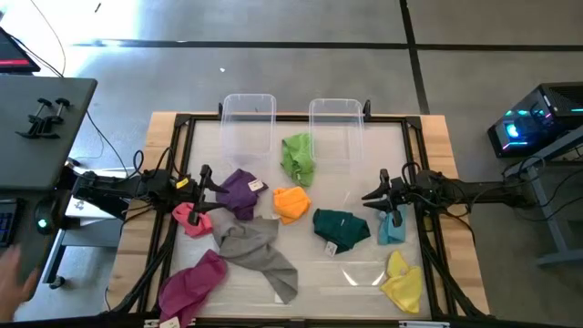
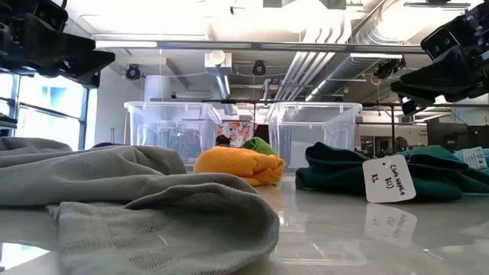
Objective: Sort towels by color in basket
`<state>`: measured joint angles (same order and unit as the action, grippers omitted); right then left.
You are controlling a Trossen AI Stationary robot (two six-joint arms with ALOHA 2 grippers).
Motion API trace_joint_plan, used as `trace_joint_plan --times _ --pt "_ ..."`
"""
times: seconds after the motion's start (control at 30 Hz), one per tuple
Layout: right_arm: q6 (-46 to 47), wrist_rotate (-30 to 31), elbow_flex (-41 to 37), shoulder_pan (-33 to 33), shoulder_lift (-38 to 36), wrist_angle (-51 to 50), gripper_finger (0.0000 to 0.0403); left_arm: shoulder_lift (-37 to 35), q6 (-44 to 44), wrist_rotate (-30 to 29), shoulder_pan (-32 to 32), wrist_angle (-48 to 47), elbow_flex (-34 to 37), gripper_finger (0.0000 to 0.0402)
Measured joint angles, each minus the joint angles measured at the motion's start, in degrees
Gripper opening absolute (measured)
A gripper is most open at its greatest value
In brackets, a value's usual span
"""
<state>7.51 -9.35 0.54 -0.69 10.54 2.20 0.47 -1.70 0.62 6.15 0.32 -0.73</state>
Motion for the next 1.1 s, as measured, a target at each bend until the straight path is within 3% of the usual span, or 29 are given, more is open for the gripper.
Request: trace_joint_plan --times 1.1 --pt "0.0 0.0 0.0 0.0 0.0 0.0 0.0082 0.0 0.0 0.0 0.0 0.0 0.0 0.0179"
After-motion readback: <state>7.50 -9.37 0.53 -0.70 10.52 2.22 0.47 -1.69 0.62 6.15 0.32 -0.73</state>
